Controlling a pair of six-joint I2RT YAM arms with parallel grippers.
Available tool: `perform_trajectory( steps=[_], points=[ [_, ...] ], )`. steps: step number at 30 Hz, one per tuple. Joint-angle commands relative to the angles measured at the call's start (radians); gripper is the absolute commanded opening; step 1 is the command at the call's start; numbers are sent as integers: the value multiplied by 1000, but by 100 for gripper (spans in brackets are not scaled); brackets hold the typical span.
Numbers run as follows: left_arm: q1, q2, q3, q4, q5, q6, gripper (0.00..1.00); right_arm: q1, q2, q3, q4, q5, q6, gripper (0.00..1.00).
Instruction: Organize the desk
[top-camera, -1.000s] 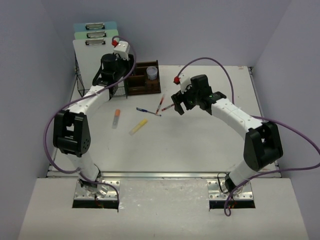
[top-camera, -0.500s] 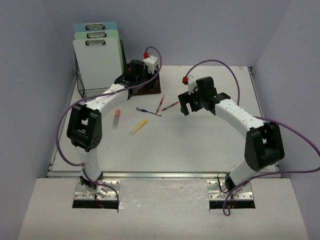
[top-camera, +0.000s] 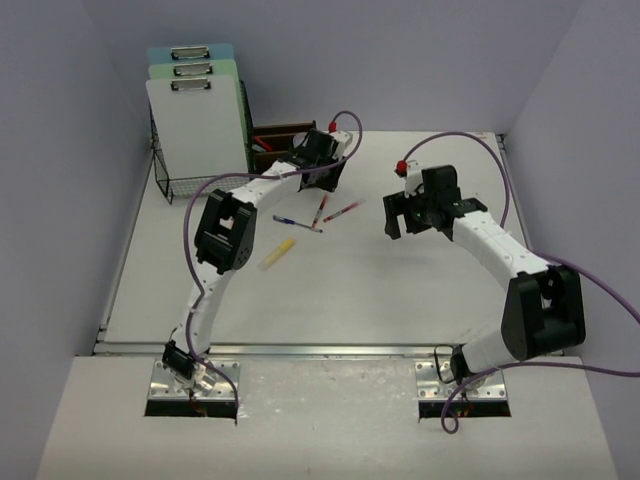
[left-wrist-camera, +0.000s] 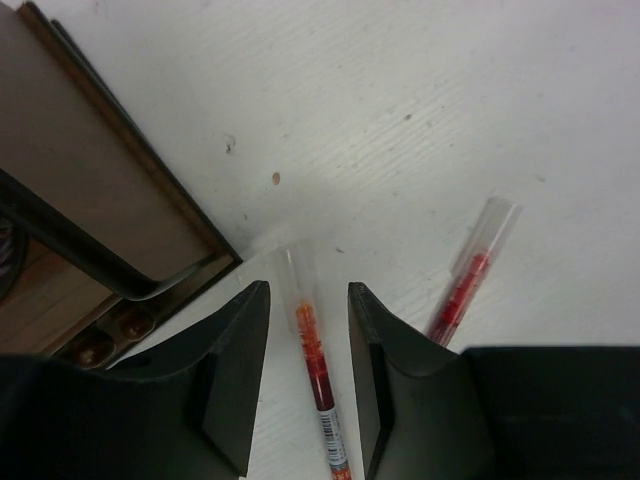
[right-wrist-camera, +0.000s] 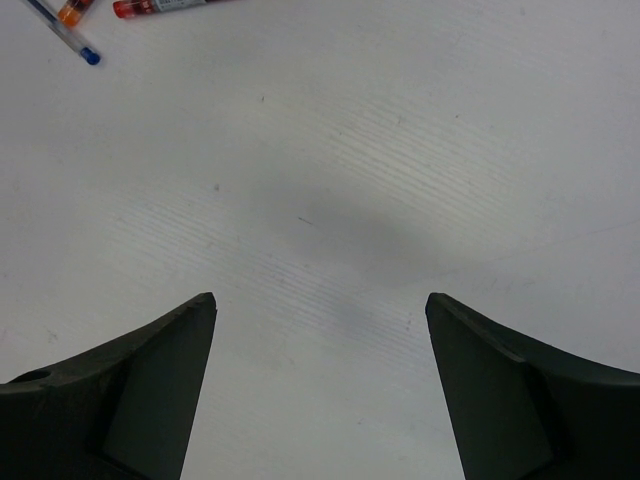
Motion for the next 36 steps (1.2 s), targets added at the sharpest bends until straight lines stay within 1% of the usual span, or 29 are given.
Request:
perform_trajectory(
  steps=[1, 6, 14, 21, 24, 25, 27, 29, 32, 33, 36],
  points=[
    [2, 29, 51, -12, -86, -3, 35, -9, -50, -21, 23, -30, 22, 86],
    [2, 52, 49, -2, -105, 4, 36, -9, -62, -35, 21, -41, 33, 86],
    [1, 98, 50, -33, -32, 14, 35, -9, -74, -27, 14, -42, 26, 84],
    [-10, 126, 57, -94, 42, 55, 30, -11, -74, -27, 11, -52, 26, 80],
    [-13, 119, 59, -119, 60, 56, 22, -11, -72, -24, 9, -56, 24, 79],
    [-13, 108, 53, -115, 63, 55, 17, -11, -71, -20, 6, -57, 27, 78],
    [-12, 87, 38, -100, 65, 56, 12, -11, -72, -17, 6, -60, 29, 78],
    [-12, 44, 14, -66, 68, 48, 9, -11, -72, -14, -1, -68, 29, 78],
    [-9, 13, 17, -44, 73, 33, 5, -11, -75, -12, -4, -75, 34, 77],
    [-8, 1, 31, -39, 80, 27, 0, -11, -77, -12, -5, -76, 34, 77],
    [-7, -37, 41, -11, 97, 11, 0, -11, -84, -9, -7, -75, 33, 77]
  ],
)
